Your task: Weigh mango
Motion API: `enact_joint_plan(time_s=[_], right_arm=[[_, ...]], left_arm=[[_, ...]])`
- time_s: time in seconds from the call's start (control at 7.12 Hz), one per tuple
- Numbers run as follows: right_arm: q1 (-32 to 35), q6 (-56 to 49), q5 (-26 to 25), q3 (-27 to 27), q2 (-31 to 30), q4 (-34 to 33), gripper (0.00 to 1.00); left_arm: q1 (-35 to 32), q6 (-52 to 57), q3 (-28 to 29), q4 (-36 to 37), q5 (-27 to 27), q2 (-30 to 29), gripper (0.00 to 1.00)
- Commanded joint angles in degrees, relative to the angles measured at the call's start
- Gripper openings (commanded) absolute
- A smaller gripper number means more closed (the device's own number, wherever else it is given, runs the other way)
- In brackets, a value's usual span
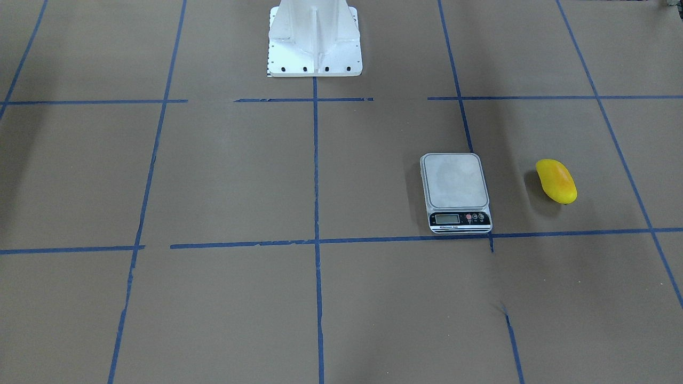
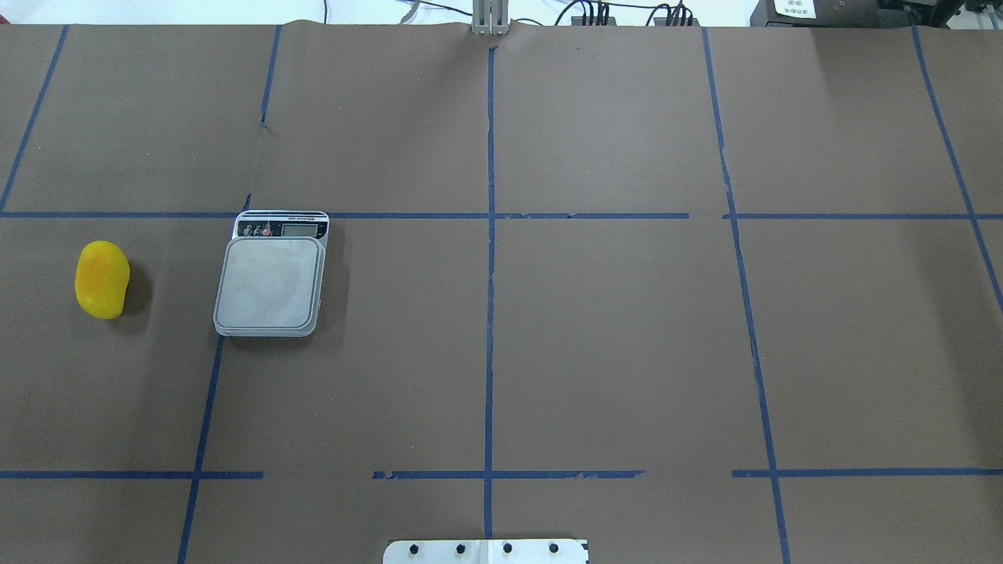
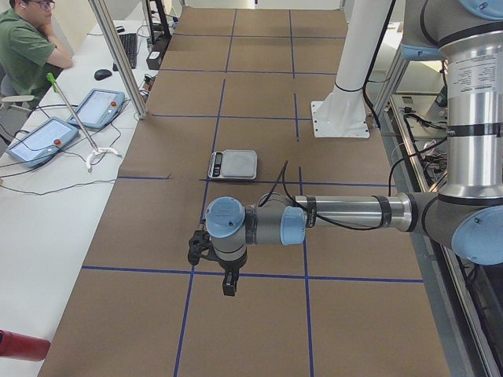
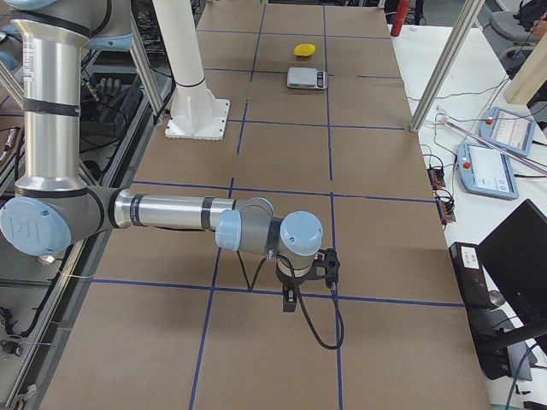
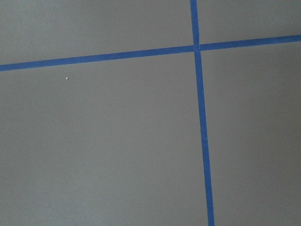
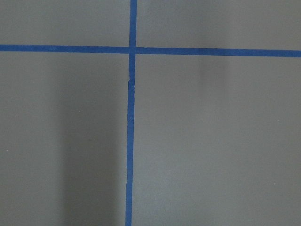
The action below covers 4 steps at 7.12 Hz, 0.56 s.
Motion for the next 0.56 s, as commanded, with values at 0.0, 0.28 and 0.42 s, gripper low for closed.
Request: enact_joint_plan(time_s=[0.0, 0.28, 0.42], right_arm=[[0.00, 0.00, 0.00, 0.00, 0.03, 0.00, 1.00], [0.00, 0.00, 0.00, 0.00, -0.06, 0.00, 1.00], [0.00, 0.00, 0.00, 0.00, 0.03, 0.00, 1.00]], left_arm=[[-0.15, 0.00, -0.91, -0.17, -0.23, 0.02, 1.00], [0.11, -0.52, 0.14, -0.17, -0.06, -2.69, 1.00], [0.28, -2.44, -0.30, -0.18, 0.03, -4.70, 1.00]])
